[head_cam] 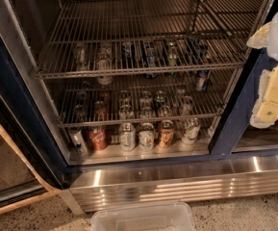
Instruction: Pick green can from middle shelf of fridge
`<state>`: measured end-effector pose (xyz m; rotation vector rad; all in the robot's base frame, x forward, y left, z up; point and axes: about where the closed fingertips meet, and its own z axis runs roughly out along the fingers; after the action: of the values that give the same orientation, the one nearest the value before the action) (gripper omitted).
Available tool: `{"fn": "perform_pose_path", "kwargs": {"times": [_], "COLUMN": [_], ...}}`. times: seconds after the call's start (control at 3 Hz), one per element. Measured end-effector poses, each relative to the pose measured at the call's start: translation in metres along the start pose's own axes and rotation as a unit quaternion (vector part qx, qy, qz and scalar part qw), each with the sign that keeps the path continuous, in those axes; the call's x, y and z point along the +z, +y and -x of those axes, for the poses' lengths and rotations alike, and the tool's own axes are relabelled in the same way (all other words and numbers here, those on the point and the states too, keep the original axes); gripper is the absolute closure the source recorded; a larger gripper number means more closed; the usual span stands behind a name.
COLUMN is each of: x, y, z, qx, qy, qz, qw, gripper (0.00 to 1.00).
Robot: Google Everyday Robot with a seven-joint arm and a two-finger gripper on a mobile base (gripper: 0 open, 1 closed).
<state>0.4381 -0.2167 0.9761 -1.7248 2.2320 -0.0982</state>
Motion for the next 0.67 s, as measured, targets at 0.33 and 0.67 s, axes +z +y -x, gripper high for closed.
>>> {"fn": "perform_pose_path", "kwargs": {"times": [0.33,0.67], "x": [0.000,0.012], "y": [0.000,-0.004], "z": [0.000,0.005], "qx": [0.000,0.013], "qy": [0.000,-0.044], "qz": [0.000,-0.006], "qw": [1.0000,0.9989], "gripper": [0.00,0.00]}}
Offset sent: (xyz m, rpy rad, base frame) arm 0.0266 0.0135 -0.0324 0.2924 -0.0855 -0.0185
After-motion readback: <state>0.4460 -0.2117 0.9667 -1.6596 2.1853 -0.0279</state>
